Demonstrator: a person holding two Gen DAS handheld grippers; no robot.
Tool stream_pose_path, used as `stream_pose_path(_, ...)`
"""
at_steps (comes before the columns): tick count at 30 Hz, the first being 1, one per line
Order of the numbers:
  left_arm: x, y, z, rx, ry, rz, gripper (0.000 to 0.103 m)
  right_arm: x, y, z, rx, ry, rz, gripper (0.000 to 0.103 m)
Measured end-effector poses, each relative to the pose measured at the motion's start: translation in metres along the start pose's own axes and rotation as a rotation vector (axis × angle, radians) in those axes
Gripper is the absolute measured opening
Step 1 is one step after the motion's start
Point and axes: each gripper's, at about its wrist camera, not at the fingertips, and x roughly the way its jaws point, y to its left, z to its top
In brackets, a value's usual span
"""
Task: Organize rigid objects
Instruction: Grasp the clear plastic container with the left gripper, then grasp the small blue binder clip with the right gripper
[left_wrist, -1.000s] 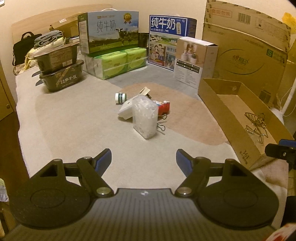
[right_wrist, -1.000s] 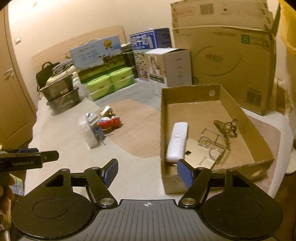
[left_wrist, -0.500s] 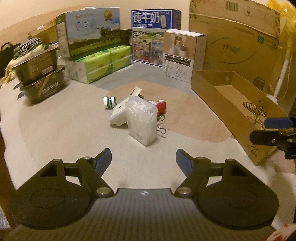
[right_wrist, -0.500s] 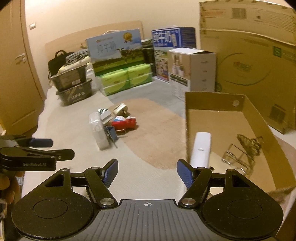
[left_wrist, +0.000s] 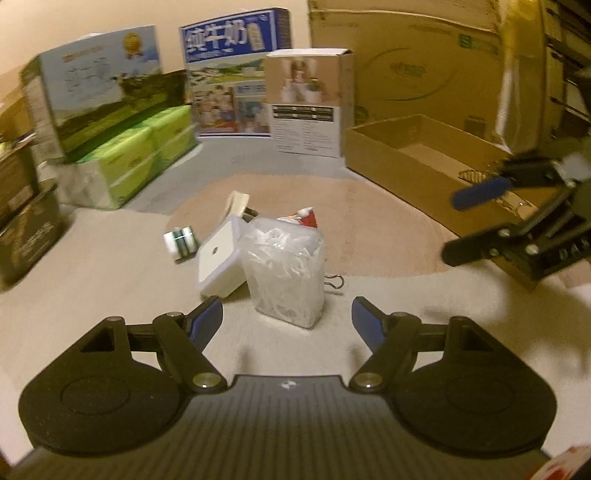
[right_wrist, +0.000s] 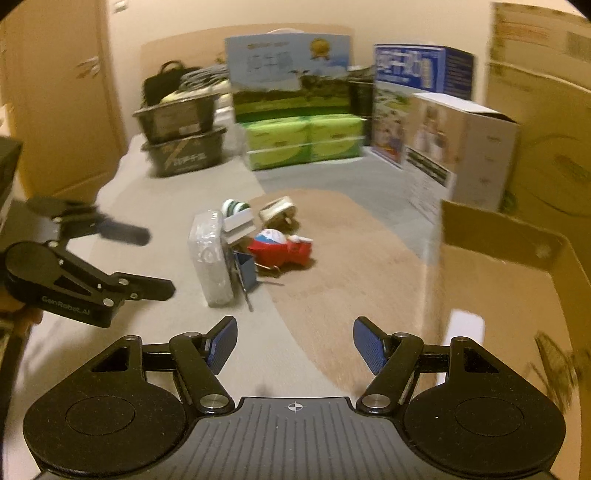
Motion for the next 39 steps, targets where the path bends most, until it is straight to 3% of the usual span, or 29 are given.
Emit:
stream_pose_path(8,0.031,0.017,0.000,0.052,0.002,-0.080,0.073,0.043,-0.003,0.016,-0.083,0.060,0.071,0.070)
stream_pose_path(17,0.054,0.025,0.001,0.109,-0.010,-0.178,0.056,0.071,0.000,0.018,-0.151,0.100,0.076,0.070)
stream_pose_path(20,0.054,0.028,0.000,0.094,-0.017,-0.191,0.055,0.077,0.000,0.017,-0.152,0.110,0.084,0.070)
stream_pose_path(24,0.045,0.028,-0.003,0.049,0.004,-0.156,0.055,0.080,0.003,0.018,-0.151,0.111,0.096,0.070)
stream_pose_path(32,0.013,0.031,-0.021,-0.093,0.013,-0.003,0.055,0.089,0.022,0.033,-0.231,0.074,0.122,0.069)
stream_pose_path(39,0.000,0.026,-0.033,-0.129,-0.019,0.029,0.055,0.116,0.043,0.041,-0.374,0.067,0.103,0.050)
